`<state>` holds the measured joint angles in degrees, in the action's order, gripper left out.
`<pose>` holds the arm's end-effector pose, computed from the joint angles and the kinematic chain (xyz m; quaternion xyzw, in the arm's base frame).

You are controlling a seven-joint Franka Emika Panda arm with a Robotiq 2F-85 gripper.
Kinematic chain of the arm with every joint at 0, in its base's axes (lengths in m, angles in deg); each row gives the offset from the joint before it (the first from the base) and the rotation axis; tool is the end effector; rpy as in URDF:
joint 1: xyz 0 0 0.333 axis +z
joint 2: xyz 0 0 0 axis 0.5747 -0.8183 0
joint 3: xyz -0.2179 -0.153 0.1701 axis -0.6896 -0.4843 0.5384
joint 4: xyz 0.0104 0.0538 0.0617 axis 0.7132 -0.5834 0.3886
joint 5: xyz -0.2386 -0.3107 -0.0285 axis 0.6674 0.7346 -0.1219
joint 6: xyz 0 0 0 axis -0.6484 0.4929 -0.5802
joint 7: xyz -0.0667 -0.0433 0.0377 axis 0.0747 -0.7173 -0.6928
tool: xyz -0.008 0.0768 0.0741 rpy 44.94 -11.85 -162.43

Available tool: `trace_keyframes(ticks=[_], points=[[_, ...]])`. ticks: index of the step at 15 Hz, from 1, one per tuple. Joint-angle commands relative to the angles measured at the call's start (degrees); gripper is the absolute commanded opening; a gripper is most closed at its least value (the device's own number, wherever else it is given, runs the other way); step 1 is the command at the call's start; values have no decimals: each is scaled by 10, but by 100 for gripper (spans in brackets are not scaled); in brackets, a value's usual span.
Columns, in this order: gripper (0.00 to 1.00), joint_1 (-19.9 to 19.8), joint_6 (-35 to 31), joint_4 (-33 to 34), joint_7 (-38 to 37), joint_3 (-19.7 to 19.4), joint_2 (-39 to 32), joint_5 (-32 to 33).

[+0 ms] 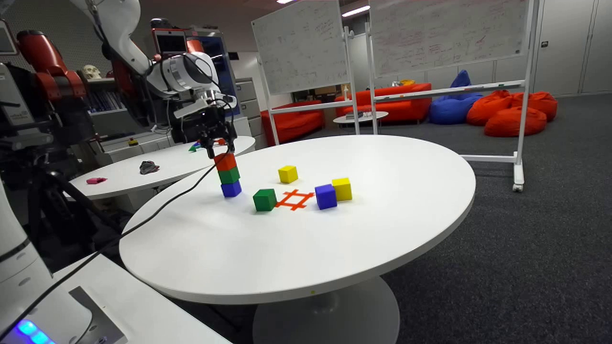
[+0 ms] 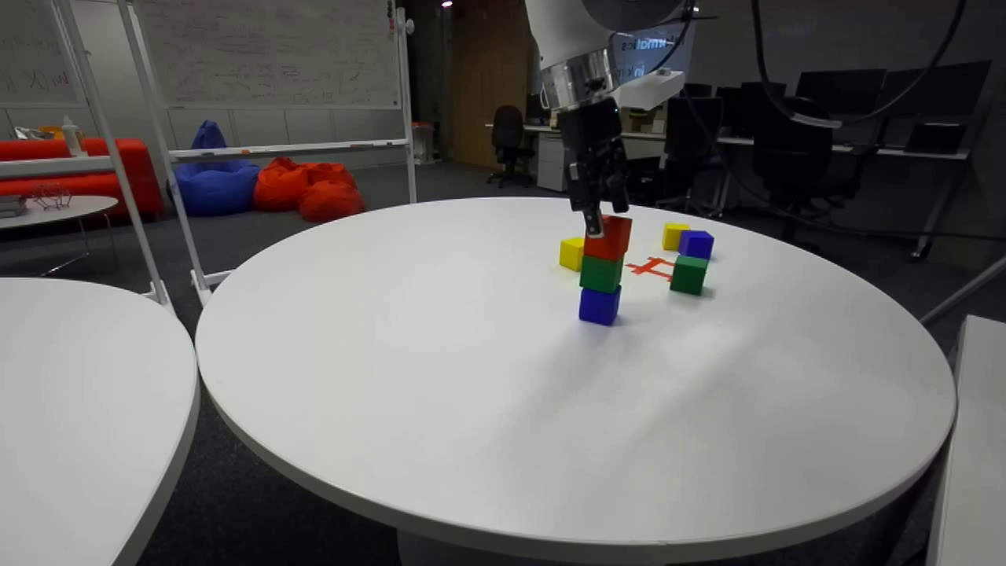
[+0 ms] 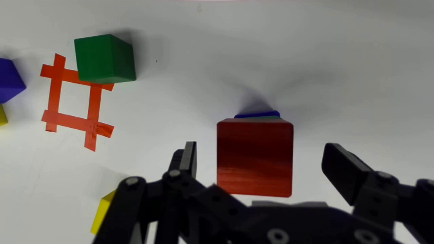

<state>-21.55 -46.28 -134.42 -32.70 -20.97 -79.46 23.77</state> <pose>0.5739 0.1926 0.2971 0.9836 0.1099 -0.1066 0.0953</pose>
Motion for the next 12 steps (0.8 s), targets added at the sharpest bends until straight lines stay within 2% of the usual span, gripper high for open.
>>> trace_keyframes(ticks=[1, 7, 12], points=[[100, -4, 0, -4, 3, -3, 5, -5], [100, -19, -9, -19, 8, -14, 19, -14], [100, -53, -18, -36, 13, -30, 38, -36]])
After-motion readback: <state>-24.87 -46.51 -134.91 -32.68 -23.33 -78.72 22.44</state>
